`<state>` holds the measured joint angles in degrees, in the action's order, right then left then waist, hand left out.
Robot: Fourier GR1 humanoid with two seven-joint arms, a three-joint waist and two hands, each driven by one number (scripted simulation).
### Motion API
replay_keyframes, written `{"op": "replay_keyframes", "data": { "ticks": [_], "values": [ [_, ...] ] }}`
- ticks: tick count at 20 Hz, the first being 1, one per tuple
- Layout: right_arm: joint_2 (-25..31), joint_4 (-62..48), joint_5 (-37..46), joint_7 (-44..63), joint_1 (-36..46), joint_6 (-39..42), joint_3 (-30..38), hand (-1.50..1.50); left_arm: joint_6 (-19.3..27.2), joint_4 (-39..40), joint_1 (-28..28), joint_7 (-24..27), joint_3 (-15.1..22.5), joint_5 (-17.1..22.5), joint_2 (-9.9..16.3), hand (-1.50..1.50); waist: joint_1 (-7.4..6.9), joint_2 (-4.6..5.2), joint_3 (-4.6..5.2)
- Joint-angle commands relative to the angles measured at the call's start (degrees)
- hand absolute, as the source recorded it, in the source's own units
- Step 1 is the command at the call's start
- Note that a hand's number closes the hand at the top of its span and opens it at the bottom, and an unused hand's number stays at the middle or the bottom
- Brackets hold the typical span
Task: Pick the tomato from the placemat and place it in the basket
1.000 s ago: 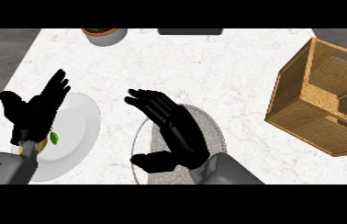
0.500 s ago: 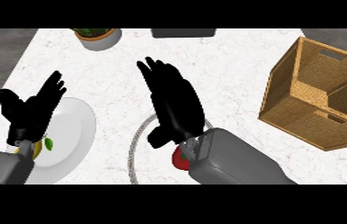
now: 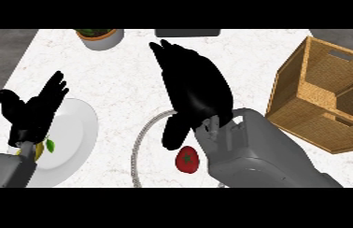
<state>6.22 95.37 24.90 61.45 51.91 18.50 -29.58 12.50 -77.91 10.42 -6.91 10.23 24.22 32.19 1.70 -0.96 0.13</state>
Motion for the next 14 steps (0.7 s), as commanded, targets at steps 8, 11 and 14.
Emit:
{"op": "replay_keyframes", "data": {
  "ticks": [8, 11, 14],
  "values": [
    [4.77, 21.37, -17.73, 18.6, -7.53, 9.78, 6.47, -1.5, -3.42, 1.31, 0.17, -0.4, -2.68, 1.0, 0.7, 0.0, -0.08, 0.36, -0.08],
    [6.8, 31.37, -12.69, 17.91, -13.91, 5.35, 4.0, -1.5, -1.93, -2.07, -2.54, 0.07, -1.63, -0.65, -0.58, 0.0, -0.66, 0.31, -0.12],
    [8.77, 32.73, -8.56, 10.19, -23.33, 3.9, 1.29, -1.5, -3.36, 0.74, 1.28, -0.99, -3.13, -0.9, -0.38, 0.0, -0.81, 0.77, -0.13]
  ]
}}
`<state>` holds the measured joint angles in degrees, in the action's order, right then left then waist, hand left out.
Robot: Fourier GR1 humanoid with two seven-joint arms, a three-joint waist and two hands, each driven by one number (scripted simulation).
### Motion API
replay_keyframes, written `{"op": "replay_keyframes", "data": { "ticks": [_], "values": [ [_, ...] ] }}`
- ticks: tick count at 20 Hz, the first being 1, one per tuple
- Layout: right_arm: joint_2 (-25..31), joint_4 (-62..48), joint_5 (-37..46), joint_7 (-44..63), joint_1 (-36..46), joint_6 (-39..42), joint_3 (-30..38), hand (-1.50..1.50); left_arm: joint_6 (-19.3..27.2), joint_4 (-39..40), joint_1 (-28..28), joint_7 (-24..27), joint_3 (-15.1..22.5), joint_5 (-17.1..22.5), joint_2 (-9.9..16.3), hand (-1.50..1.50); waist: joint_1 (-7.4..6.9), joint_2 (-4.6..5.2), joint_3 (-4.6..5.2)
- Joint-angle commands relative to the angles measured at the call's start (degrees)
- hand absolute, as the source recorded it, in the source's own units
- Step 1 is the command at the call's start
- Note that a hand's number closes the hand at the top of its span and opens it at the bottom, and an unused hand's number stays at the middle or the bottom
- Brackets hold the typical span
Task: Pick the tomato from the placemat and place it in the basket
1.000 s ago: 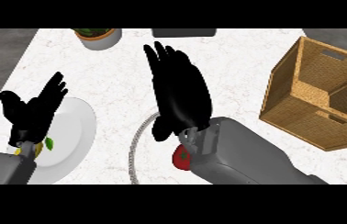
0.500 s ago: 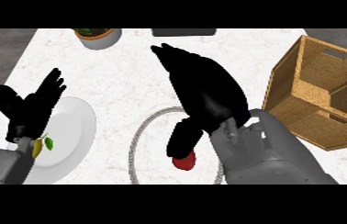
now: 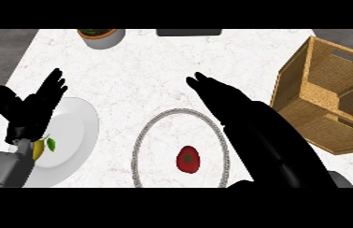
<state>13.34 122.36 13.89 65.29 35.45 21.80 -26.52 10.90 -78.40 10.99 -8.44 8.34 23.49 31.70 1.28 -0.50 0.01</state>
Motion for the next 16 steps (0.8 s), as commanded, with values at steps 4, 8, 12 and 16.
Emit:
{"op": "replay_keyframes", "data": {
  "ticks": [4, 8, 12, 16],
  "values": [
    [1.17, 2.52, 8.52, -0.81, -11.61, -0.6, -3.75, -1.5, -1.23, -1.48, -1.52, 0.44, -0.69, -2.21, -1.29, 0.0, -1.22, 0.41, -0.01],
    [-0.49, 0.79, 23.5, -11.0, -22.01, -9.25, -13.24, -1.5, -0.5, -0.2, 0.31, 0.64, -1.09, -3.07, -3.37, 0.0, -0.98, 0.43, -0.04],
    [-1.29, -7.29, 27.71, -20.01, -25.23, -15.26, -12.07, -1.5, -0.55, -2.1, 0.99, -2.99, -0.6, -4.73, -4.21, 0.0, -1.21, 0.49, -0.05],
    [-6.58, -15.19, 29.06, -27.22, -26.68, -24.43, -12.63, -1.5, -2.95, 0.98, 1.43, -0.61, -2.31, -5.31, -4.06, 0.0, -1.24, 0.58, -0.04]
  ]
}}
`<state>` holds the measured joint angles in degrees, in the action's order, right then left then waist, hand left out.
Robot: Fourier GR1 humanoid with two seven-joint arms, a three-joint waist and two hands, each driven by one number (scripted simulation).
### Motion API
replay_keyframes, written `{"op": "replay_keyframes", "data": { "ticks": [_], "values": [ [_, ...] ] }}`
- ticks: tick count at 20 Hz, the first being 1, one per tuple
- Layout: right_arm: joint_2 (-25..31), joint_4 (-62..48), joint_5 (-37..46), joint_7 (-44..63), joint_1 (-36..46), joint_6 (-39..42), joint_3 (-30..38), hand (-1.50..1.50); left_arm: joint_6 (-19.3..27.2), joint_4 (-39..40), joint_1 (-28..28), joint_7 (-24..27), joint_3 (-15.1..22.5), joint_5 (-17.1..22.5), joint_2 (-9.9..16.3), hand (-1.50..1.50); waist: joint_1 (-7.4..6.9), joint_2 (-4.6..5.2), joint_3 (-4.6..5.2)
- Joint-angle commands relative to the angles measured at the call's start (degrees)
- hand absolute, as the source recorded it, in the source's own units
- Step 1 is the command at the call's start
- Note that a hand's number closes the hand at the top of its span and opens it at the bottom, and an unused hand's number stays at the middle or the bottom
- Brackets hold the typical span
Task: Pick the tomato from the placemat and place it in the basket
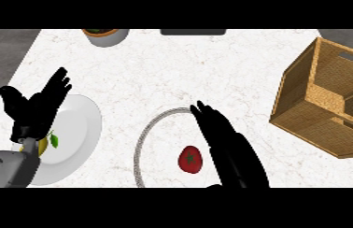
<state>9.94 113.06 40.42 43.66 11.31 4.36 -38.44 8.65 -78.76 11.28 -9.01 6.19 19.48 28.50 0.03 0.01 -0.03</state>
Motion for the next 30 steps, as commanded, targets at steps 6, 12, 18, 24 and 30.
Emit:
{"op": "replay_keyframes", "data": {
  "ticks": [6, 12, 18, 24, 30],
  "values": [
    [-4.21, -13.84, 2.71, -7.9, -2.23, -3.12, 1.8, -1.5, -2.06, 0.89, 1.59, -1.87, -3.06, -2.54, -2.36, 0.0, -0.04, -0.01, 0.02],
    [-8.68, -26.3, 4.43, -9.88, 2.74, -2.28, 4.17, -1.5, -4.49, 4.64, 1.98, 1.57, -4.79, -4.48, -3.47, 0.0, -0.14, 0.07, 0.04],
    [-7.96, -23.13, 6.51, -13.61, -1.07, -0.77, 5.98, -1.5, -4.09, -0.85, 2.51, -4.9, -6.55, -7.36, -5.66, 0.0, -0.05, -0.03, 0.02],
    [-6.1, -16.34, 4.51, -15.59, -7.28, 2.94, 5.23, -1.5, -6.98, -3.75, 0.82, -6.72, -9.17, -7.33, -5.12, 0.0, -0.04, -0.09, 0.02],
    [-6.37, -14.19, 5.41, -19.94, -10.65, 2.2, 3.98, -1.5, -4.92, -2.15, 1.4, -5.12, -8.35, -11.48, -10.39, 0.0, 0.13, -0.06, 0.03]
  ]
}}
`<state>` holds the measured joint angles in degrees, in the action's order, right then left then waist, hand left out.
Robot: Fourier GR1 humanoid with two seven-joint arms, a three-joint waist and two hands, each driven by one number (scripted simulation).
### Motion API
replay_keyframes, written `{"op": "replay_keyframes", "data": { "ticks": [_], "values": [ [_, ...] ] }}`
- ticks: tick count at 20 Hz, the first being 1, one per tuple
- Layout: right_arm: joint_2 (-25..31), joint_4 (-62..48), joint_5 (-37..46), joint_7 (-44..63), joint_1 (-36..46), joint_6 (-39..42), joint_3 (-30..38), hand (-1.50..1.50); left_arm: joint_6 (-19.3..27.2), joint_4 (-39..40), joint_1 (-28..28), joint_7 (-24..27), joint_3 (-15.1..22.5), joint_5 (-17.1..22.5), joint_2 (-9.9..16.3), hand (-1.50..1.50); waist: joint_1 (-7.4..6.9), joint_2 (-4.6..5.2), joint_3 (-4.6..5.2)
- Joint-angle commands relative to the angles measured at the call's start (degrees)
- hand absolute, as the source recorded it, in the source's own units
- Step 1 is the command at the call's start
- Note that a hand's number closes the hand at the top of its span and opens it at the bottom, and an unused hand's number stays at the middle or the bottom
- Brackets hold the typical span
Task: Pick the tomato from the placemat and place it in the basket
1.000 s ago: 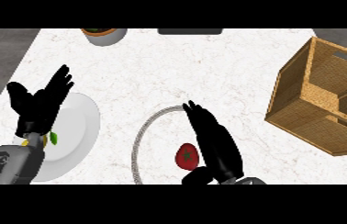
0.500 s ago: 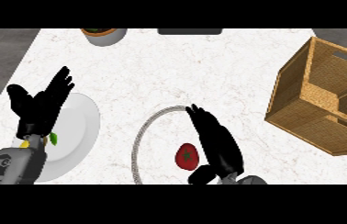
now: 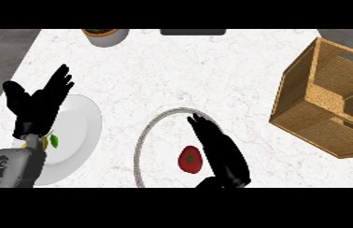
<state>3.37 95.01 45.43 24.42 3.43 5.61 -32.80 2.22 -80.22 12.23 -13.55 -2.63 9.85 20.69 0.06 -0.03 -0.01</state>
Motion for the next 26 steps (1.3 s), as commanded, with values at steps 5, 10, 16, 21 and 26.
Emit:
{"op": "replay_keyframes", "data": {
  "ticks": [5, 10, 16, 21, 26],
  "values": [
    [-1.92, 0.37, 6.73, 1.39, -4.59, -2.1, -4.92, -1.5, -2.03, -0.14, -0.49, -0.31, -2.09, -1.18, -1.77, 0.0, 0.06, -0.02, 0.01],
    [-3.32, -6.59, 6.78, 1.71, 0.57, -3.56, -2.99, -1.5, 0.26, 4.38, 2.05, 1.62, -1.05, -5.65, -4.51, 0.0, 0.09, 0.05, 0.01],
    [-3.35, -19.4, 7.07, -4.92, 6.16, -6.57, -0.08, 1.5, -2.15, 1.8, 1.71, 0.49, -2.7, -4.47, -4.07, 0.0, -0.26, 0.08, -0.01],
    [-3.34, -18.37, 8.33, 1.38, 5.88, -8.05, -8.05, 1.5, -3.43, -4.86, -2.0, -2.2, -4.1, -3.16, -3.44, 0.0, -0.45, -0.02, -0.01],
    [-3.36, -21.98, 10.13, -3.01, 4.57, -9.77, -7.17, 1.5, -6.03, -1.4, -3.69, 3.17, -5.96, -3.95, -2.87, 0.0, -0.34, 0.01, 0.0]
  ]
}}
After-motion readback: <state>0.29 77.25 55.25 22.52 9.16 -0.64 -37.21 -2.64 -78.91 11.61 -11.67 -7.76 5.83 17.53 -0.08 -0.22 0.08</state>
